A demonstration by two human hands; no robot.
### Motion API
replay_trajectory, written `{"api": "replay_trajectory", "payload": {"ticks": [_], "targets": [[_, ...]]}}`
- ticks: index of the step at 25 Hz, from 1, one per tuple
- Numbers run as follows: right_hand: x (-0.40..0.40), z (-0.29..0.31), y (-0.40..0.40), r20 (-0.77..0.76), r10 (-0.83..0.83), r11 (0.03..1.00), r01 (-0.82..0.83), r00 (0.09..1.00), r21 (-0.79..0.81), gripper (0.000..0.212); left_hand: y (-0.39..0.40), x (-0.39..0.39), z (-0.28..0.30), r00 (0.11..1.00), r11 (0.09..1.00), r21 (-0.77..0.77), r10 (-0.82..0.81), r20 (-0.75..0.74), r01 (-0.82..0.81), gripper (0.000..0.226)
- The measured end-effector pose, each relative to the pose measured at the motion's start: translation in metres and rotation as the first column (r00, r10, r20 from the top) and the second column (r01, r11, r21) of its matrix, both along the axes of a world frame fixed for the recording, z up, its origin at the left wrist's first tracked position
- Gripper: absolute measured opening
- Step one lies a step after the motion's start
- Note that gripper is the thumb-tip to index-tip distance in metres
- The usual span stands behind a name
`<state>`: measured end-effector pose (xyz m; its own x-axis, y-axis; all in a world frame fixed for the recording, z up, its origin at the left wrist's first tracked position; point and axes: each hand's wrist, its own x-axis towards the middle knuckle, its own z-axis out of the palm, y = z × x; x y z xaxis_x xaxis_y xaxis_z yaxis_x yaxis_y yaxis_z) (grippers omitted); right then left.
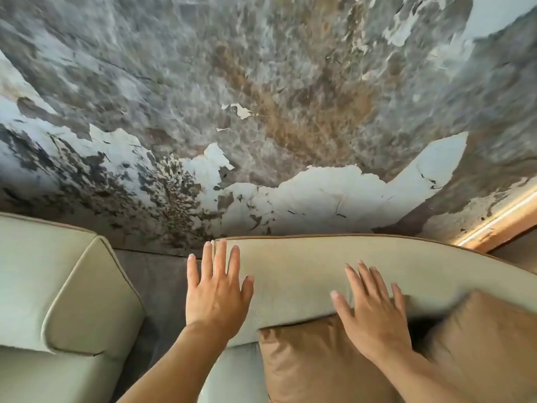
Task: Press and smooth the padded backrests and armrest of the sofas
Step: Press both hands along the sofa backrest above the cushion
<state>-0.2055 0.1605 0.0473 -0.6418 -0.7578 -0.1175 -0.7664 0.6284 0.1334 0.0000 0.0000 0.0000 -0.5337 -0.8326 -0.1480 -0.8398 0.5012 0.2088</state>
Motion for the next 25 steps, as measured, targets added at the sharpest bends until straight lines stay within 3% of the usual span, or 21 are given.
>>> {"api": "replay_trajectory", "payload": {"ticks": [7, 16, 20, 25], "targets": [[-0.078, -0.06, -0.002, 0.004, 0.029, 0.992, -0.028, 1.0, -0.119, 0.077, 0.02, -0.056, -0.064, 0.991, 0.976, -0.213, 0.024, -0.131, -0.052, 0.068], [-0.146, -0.106, -0.011, 0.022, 0.037, 0.911, -0.025, 0.999, -0.412, 0.071, 0.0, -0.078, -0.062, 0.992, 0.922, -0.379, 0.034, -0.125, -0.079, 0.066], [-0.144, -0.132, -0.014, -0.09, 0.013, 0.836, -0.06, 0.996, -0.545, 0.061, -0.001, -0.08, -0.07, 0.991, 0.887, -0.453, 0.033, -0.132, -0.09, 0.066], [-0.154, -0.14, -0.022, -0.138, -0.009, 0.807, -0.074, 0.99, -0.586, 0.061, -0.012, -0.088, -0.076, 0.992, 0.871, -0.482, 0.035, -0.125, -0.091, 0.067]]}}
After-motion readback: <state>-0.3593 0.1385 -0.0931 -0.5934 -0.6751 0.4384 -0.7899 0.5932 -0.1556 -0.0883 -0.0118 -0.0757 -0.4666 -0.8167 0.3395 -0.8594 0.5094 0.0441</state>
